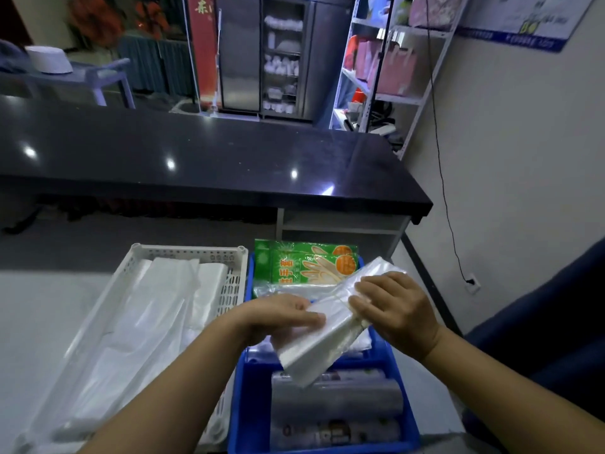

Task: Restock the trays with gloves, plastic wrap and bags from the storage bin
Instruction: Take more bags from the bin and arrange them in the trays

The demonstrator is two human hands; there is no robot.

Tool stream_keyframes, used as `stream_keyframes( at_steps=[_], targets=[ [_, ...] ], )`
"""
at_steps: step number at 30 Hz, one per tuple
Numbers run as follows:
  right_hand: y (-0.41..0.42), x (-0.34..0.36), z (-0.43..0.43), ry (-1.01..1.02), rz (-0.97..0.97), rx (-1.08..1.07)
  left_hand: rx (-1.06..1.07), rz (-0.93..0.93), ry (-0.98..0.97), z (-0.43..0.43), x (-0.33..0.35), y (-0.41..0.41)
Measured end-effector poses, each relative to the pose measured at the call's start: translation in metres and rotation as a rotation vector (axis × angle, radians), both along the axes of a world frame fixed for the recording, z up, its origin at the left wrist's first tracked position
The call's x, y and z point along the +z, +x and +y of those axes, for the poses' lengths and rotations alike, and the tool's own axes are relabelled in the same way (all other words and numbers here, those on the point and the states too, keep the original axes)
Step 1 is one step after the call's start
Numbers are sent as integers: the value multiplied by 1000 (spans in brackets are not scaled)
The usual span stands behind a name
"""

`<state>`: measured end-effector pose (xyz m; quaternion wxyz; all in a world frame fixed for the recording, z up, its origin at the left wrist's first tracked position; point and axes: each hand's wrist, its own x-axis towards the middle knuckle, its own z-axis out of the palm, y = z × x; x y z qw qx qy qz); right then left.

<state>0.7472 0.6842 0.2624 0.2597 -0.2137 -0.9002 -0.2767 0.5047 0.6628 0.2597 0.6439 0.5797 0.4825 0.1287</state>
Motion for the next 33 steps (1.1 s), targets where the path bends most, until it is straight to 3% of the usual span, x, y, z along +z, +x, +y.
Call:
stream_keyframes(
  at_steps=[3, 5, 10, 14, 16, 19, 25, 30, 33],
  targets=[
    [-1, -10, 11, -33, 6, -31, 46, -79, -101, 12, -6, -1],
    [-1, -17, 17, -71, -36, -40, 111, -31, -68, 18, -10, 1],
    [5, -27, 26, -174, -209, -102, 190, 282, 270, 29, -8, 8],
    [-4, -17, 39, -309, -152, -166, 65, 661, 739, 33, 0, 16],
    [-16, -9, 51, -490, -182, -224, -23, 759, 915, 36, 3, 22],
    [-28, 0, 66, -849, -301, -269, -56, 836, 1018, 39, 5, 28],
    [-32, 2, 78, -821, -419, -274, 49, 849, 1055, 38, -4, 29],
    [-13, 22, 98, -769, -457, -370, 242, 1029, 788, 31, -32, 10],
    [1, 28, 109, -794, -373, -441, 151, 970, 701, 23, -56, 19]
  ],
)
